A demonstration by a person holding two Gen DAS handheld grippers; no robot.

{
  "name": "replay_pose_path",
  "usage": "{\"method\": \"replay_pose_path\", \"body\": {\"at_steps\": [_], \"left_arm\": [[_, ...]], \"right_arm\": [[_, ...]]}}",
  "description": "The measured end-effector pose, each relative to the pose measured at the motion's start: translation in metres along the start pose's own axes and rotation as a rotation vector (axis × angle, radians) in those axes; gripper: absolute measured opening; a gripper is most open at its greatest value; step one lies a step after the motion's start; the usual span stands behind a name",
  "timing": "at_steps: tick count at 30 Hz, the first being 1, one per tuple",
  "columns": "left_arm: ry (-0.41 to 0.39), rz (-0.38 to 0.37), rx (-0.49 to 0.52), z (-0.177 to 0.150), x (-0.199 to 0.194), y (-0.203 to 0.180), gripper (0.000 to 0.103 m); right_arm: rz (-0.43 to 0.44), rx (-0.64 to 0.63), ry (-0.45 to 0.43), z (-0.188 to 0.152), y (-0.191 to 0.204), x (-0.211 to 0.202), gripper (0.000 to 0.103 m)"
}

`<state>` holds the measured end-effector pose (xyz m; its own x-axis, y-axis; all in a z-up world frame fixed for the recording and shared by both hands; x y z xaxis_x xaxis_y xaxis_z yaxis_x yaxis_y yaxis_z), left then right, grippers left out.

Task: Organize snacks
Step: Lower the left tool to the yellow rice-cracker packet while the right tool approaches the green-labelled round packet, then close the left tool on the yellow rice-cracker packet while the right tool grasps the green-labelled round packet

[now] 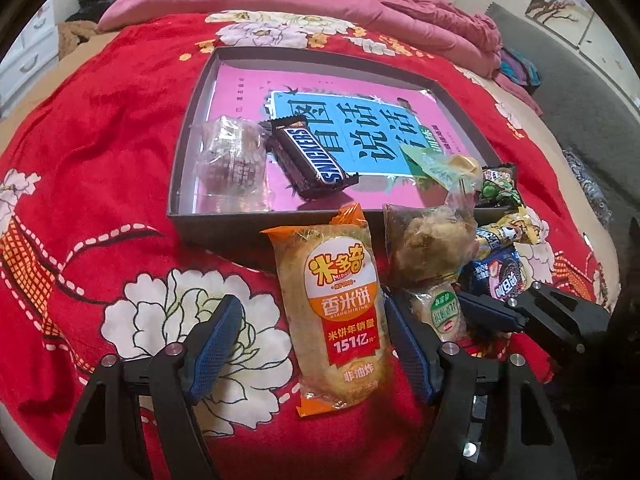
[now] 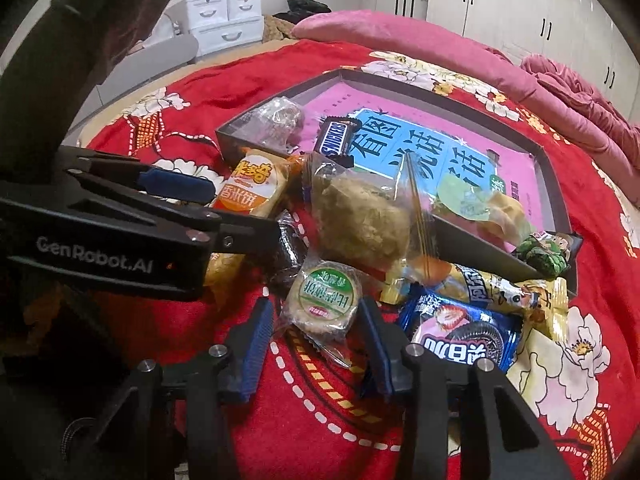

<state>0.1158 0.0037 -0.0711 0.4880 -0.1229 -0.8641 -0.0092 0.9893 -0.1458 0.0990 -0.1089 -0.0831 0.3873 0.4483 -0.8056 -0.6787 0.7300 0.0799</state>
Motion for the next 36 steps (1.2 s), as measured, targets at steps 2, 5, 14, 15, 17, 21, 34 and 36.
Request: {"method": "replay_pose_path", "body": {"at_steps": [2, 5, 14, 15, 17, 21, 34, 36], "left_arm": [[0.005, -0.016, -0.009, 0.000, 0.000, -0.001, 0.067], [0.010, -0.020, -0.004, -0.002, 0.001, -0.004, 0.063], [0.017, -0.063, 0.009, -0.003, -0.002, -0.008, 0.047], [0.016, -0.063, 0.011, -0.003, -0.002, -0.007, 0.047], [0.009, -0.055, 0.018, -0.003, -0.004, -0.007, 0.043], [-0.007, -0.042, 0.036, -0.003, -0.008, -0.007, 0.041], [-0.091, -0.050, 0.036, 0.004, -0.027, -0.006, 0.040], [-0.104, -0.052, 0.036, 0.005, -0.030, -0.007, 0.040]], "right_arm": [[-0.011, 0.006, 0.007, 0.002, 0.000, 0.003, 0.045], [-0.023, 0.015, 0.020, 0.003, -0.001, 0.009, 0.045], [-0.011, 0.036, 0.012, 0.002, -0.005, 0.002, 0.037], [-0.004, 0.043, 0.007, 0.002, -0.005, 0.000, 0.037], [0.016, 0.054, -0.009, 0.001, -0.007, -0.007, 0.036], [0.023, 0.062, -0.041, 0.001, -0.009, -0.018, 0.036], [0.118, 0.130, -0.169, 0.010, -0.019, -0.045, 0.036], [0.116, 0.126, -0.163, 0.011, -0.018, -0.044, 0.037]]}}
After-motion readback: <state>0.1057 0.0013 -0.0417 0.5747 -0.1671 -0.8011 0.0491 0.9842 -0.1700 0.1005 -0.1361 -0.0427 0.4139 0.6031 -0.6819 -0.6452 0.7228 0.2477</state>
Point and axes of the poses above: each gripper's, at about its wrist camera, not at the fingertips, and x roughly the way its jaws point, y to its left, z to its top, the point moved 4 cm from there along x, roughly the way its jaws point, and after that the axes turned 5 degrees about z, right-handed, at the moved point
